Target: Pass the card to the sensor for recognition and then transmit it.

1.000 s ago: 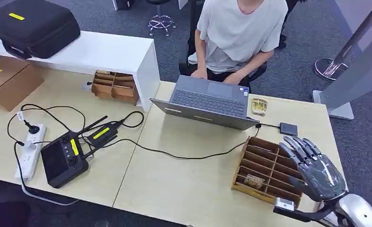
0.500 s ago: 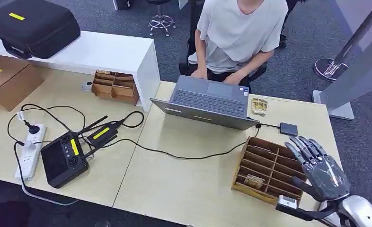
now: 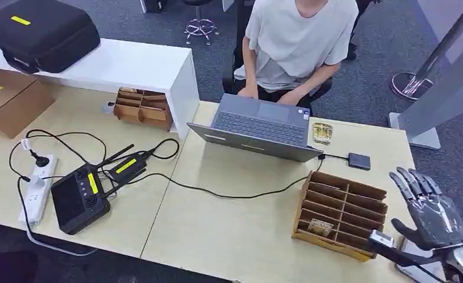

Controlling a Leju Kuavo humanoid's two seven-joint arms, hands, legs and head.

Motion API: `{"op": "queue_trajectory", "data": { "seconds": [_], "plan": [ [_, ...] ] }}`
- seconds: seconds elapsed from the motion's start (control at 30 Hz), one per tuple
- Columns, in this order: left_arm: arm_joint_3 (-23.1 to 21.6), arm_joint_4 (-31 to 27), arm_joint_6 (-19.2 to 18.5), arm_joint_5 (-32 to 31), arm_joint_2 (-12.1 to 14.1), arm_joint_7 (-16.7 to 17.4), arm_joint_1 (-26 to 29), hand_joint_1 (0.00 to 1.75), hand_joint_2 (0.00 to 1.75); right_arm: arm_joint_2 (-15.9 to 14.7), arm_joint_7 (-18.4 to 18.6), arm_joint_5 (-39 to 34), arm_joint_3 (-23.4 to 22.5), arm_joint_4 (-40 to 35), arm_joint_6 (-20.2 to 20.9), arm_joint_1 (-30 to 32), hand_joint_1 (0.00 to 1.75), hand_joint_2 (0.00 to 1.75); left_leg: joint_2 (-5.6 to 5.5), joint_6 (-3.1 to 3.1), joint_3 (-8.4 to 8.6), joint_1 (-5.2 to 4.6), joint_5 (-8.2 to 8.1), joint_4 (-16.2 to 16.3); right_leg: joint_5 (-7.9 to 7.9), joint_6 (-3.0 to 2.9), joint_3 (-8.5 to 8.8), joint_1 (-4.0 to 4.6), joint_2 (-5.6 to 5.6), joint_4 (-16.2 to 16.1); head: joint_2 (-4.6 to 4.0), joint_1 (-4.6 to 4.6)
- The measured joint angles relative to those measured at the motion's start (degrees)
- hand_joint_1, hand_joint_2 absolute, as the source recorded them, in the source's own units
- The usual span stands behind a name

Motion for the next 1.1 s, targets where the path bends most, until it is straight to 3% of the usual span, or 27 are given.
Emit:
{"op": "queue_trajectory", "data": {
  "seconds": [0.23,0.47,0.67,1.1],
  "plan": [
    [0.0,0.0,-0.1,0.0,0.0,0.0,0.0,0.00,1.75,-0.1,-0.3,-0.3,-1.9,1.2,-0.2,1.0,0.00,1.75,0.00,0.00,0.01,0.00,0.00,0.0,0.00,0.00,0.00,0.00,0.00,0.0,0.00,0.00],
    [0.0,0.0,-0.1,0.0,0.0,0.0,0.0,0.00,1.75,0.3,-4.3,-0.8,-2.6,1.3,-0.2,1.6,0.00,1.75,0.01,0.00,0.00,0.00,0.00,0.0,0.00,0.00,0.00,0.00,0.01,0.0,0.00,0.00],
    [-0.2,0.0,-0.2,-0.5,0.0,0.0,-0.1,0.00,1.75,2.4,-5.8,-0.3,-1.6,0.0,0.0,1.1,0.00,1.75,0.01,0.00,0.00,0.01,0.00,0.0,0.00,0.00,0.02,0.01,0.01,0.0,0.00,0.00],
    [-0.2,0.0,-0.2,-0.7,0.0,0.5,-0.2,0.00,1.75,5.2,-5.4,-0.7,1.7,-2.8,0.2,-1.0,0.00,1.75,0.00,0.00,0.00,0.01,0.00,0.0,0.00,0.00,0.02,0.00,0.00,0.0,0.00,0.00]
  ]
}}
